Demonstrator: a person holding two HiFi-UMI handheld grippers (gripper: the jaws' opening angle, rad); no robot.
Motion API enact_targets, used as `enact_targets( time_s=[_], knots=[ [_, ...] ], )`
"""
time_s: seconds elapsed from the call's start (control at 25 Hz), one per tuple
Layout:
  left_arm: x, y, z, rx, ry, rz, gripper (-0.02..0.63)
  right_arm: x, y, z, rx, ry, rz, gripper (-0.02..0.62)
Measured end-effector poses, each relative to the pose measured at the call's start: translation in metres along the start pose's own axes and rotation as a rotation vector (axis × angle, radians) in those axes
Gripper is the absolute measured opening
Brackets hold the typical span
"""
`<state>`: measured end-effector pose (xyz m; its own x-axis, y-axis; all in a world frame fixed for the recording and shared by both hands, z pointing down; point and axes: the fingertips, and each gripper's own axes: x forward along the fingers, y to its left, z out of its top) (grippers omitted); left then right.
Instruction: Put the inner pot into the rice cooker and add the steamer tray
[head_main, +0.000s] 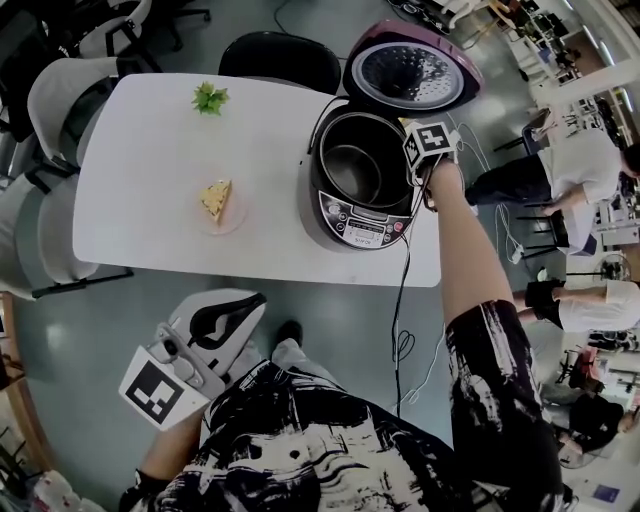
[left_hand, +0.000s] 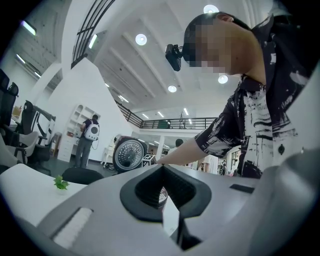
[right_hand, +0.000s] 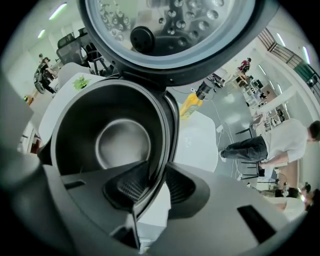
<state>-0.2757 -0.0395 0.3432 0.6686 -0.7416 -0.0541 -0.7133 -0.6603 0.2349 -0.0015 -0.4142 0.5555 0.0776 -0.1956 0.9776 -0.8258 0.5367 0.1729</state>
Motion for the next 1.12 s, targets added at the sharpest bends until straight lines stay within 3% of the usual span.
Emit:
enact_targets(
  time_s=[0.44, 0.56, 0.68, 0.76, 0.88, 1.0, 1.12],
  knots=[
    [0.024, -0.016, -0.001, 0.002, 0.011, -0.06, 0.005, -0.021, -0.009, -0.005, 0.096, -0.126, 0.149, 0.064],
    [0.036, -0.024, 0.0, 0.003, 0.016, -0.095, 0.005, -0.041, -0.02, -0.003, 0.141, -0.244, 0.225, 0.064],
    [0.051, -0.035, 0.001, 0.007, 0.02, -0.115, 0.005, -0.076, -0.043, -0.002, 0.203, -0.444, 0.306, 0.064],
    [0.062, -0.042, 0.001, 0.014, 0.03, -0.143, 0.005, -0.095, -0.075, -0.015, 0.276, -0.581, 0.308, 0.075],
    [0.081, -0.055, 0.0, 0.03, 0.041, -0.188, 0.005, -0.098, -0.129, -0.047, 0.362, -0.715, 0.252, 0.167],
    [0.104, -0.068, -0.005, 0.032, 0.058, -0.212, 0.005, -0.073, -0.173, -0.076, 0.417, -0.758, 0.188, 0.176],
    [0.123, -0.081, -0.011, 0.036, 0.088, -0.237, 0.005, -0.029, -0.192, -0.096, 0.491, -0.73, 0.195, 0.216]
  ],
)
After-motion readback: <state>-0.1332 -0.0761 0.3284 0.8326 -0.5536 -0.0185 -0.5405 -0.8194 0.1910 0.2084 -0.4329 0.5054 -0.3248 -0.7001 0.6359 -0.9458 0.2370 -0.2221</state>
